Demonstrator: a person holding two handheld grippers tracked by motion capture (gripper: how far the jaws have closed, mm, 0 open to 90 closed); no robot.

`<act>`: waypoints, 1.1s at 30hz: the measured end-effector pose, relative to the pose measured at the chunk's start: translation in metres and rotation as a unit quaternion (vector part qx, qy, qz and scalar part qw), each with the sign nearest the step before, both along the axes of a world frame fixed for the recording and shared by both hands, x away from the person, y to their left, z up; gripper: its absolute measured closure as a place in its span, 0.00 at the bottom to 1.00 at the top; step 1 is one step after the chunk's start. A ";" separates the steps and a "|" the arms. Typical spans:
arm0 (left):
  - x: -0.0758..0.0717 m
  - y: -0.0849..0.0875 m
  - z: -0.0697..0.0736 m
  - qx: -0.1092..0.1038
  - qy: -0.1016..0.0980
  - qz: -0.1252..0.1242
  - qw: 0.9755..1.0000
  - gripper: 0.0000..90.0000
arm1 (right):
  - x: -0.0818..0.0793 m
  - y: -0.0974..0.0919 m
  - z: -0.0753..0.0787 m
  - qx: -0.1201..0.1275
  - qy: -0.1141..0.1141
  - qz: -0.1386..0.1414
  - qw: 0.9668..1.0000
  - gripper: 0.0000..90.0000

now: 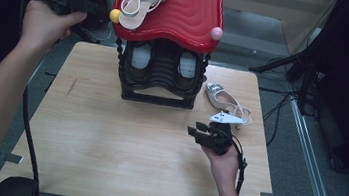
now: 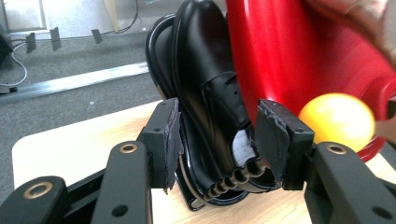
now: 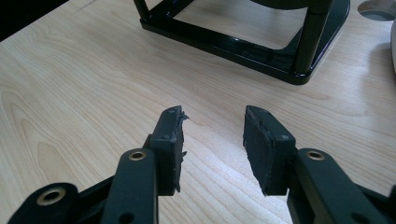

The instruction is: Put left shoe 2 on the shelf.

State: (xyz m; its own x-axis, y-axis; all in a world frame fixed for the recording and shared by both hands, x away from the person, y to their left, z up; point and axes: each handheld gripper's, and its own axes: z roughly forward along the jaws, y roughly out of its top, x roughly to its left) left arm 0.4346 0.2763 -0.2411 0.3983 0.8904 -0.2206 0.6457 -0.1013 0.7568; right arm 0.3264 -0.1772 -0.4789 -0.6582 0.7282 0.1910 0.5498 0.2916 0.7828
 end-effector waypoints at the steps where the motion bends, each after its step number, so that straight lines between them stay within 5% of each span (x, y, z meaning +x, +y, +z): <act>1: -0.001 0.000 -0.003 -0.003 -0.001 0.003 1.000 0.57 | 0.000 0.000 0.000 0.001 -0.001 0.000 1.000 0.66; 14: 0.001 0.003 -0.045 -0.008 0.017 0.001 1.000 0.57 | 0.003 -0.005 0.000 -0.001 0.002 -0.006 1.000 0.67; 16: -0.001 0.004 -0.051 -0.026 0.016 -0.001 1.000 0.57 | 0.003 -0.006 0.000 -0.001 0.003 -0.008 1.000 0.67; 21: -0.004 0.003 -0.064 -0.028 0.020 0.001 0.999 0.58 | 0.003 -0.007 0.000 0.000 0.004 -0.009 1.000 0.67; 26: -0.006 -0.001 -0.077 0.004 0.027 -0.007 1.000 0.58 | 0.004 -0.009 0.000 0.002 0.003 -0.012 1.000 0.67; 33: -0.011 -0.003 -0.101 -0.018 0.040 -0.007 0.999 0.59 | 0.006 -0.012 0.000 0.003 0.007 -0.019 1.000 0.67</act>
State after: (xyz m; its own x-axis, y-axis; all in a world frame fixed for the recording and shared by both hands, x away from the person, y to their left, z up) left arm 0.4238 0.2734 -0.3424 0.3904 0.8759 -0.2836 0.7030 -0.0848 0.7061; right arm 0.3321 -0.1892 -0.4793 -0.6278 0.7510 0.2046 0.5717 0.2665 0.7759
